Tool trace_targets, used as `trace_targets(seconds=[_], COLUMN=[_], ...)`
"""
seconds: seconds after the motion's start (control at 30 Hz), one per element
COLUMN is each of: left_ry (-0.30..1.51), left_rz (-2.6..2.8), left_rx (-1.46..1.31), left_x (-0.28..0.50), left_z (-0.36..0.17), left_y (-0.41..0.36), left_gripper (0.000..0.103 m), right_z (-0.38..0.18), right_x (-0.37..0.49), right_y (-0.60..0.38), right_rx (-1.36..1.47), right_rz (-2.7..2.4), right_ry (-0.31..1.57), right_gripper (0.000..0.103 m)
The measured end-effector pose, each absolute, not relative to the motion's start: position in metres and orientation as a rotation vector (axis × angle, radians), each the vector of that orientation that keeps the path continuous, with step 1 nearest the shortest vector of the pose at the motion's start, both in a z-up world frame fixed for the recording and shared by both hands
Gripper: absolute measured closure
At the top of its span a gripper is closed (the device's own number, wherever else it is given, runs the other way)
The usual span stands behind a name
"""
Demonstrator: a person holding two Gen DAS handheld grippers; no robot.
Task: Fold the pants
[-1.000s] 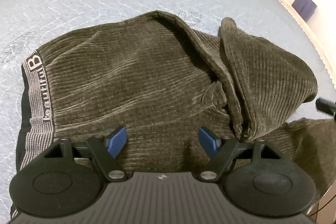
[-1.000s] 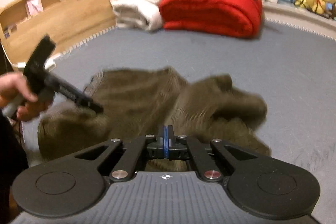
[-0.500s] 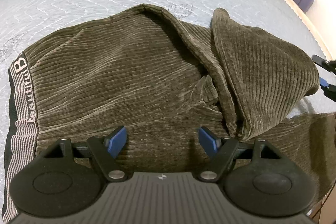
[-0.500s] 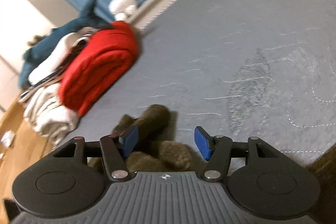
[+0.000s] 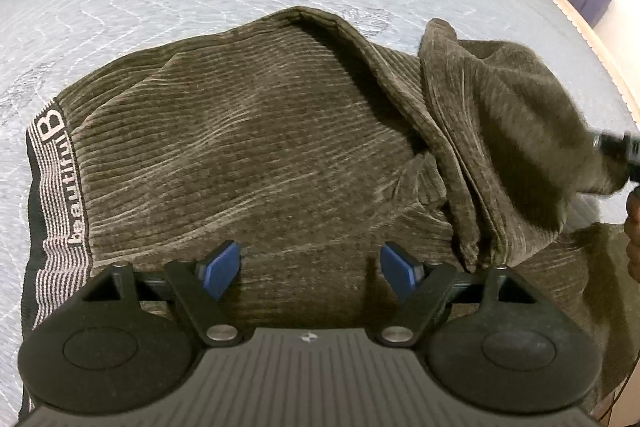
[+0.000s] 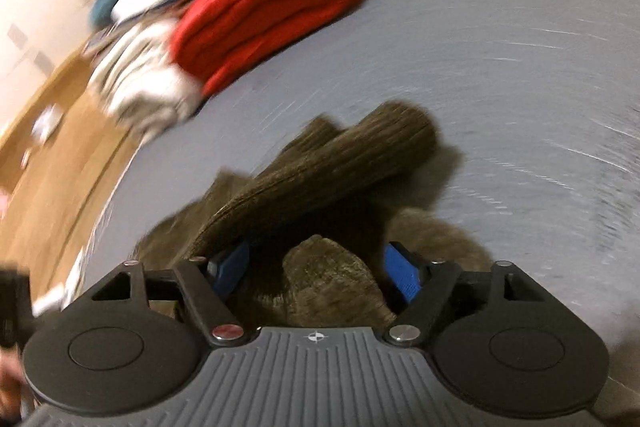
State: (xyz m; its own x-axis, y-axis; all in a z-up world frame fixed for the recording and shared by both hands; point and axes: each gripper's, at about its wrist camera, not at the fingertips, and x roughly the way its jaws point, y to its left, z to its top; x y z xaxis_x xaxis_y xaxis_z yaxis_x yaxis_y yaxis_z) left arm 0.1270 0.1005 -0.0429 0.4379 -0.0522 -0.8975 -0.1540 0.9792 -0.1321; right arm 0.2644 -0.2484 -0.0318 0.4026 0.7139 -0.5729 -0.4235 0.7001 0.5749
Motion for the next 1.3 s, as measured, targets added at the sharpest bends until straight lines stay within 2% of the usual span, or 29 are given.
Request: trace_targets(seconds=[0.07, 0.13, 0.17, 0.2, 0.23, 0.37, 0.53, 0.6, 0.67, 0.7, 0.77, 0.83, 0.87, 0.97, 1.03, 1.07, 1.3], left_ry=[1.118, 1.118, 1.118, 1.117, 1.116, 1.116, 1.114, 1.105, 1.093, 1.09, 1.088, 1.091, 1.09, 1.077, 1.059, 1.045, 0.915], left_rz=[0.064, 0.065, 0.064, 0.063, 0.063, 0.059, 0.066, 0.068, 0.065, 0.062, 0.056, 0.047, 0.041, 0.018, -0.004, -0.018, -0.097], left_rx=[-0.207, -0.207, -0.208, -0.208, -0.209, -0.202, -0.198, -0.187, -0.177, -0.171, -0.157, -0.15, -0.148, -0.147, -0.149, -0.15, -0.1], left_x=[0.128, 0.128, 0.128, 0.128, 0.128, 0.128, 0.13, 0.131, 0.131, 0.131, 0.132, 0.134, 0.135, 0.139, 0.14, 0.141, 0.153], left_z=[-0.043, -0.042, -0.041, -0.041, -0.04, -0.039, -0.038, -0.036, -0.034, -0.034, -0.035, -0.038, -0.039, -0.042, -0.042, -0.042, -0.047], left_y=[0.101, 0.102, 0.102, 0.102, 0.102, 0.1, 0.098, 0.096, 0.094, 0.093, 0.089, 0.086, 0.084, 0.078, 0.072, 0.069, 0.043], left_gripper=[0.02, 0.02, 0.02, 0.02, 0.02, 0.02, 0.02, 0.02, 0.02, 0.02, 0.02, 0.02, 0.02, 0.02, 0.02, 0.02, 0.019], right_z=[-0.03, -0.026, -0.023, -0.021, -0.017, 0.003, 0.049, 0.063, 0.068, 0.066, 0.055, 0.034, 0.017, -0.012, -0.02, -0.021, -0.041], right_x=[0.26, 0.253, 0.249, 0.244, 0.242, 0.241, 0.235, 0.227, 0.208, 0.203, 0.204, 0.219, 0.225, 0.235, 0.237, 0.238, 0.227], right_y=[-0.233, -0.219, -0.215, -0.212, -0.21, -0.215, -0.253, -0.285, -0.328, -0.343, -0.358, -0.363, -0.37, -0.392, -0.403, -0.401, -0.433], right_rx=[0.287, 0.188, 0.148, 0.121, 0.099, 0.127, 0.325, 0.467, 0.628, 0.678, 0.65, 0.544, 0.576, 0.688, 0.728, 0.749, 0.936], right_rz=[0.812, 0.852, 0.865, 0.873, 0.872, 0.862, 0.786, 0.661, 0.329, 0.173, -0.097, -0.283, -0.32, -0.311, -0.275, -0.264, -0.234], right_ry=[0.918, 0.915, 0.91, 0.904, 0.891, 0.8, 0.517, 0.329, 0.132, 0.107, 0.188, 0.395, 0.483, 0.594, 0.6, 0.603, 0.585], right_gripper=[0.047, 0.068, 0.072, 0.083, 0.088, 0.092, 0.095, 0.095, 0.095, 0.095, 0.094, 0.091, 0.09, 0.087, 0.068, 0.064, 0.051])
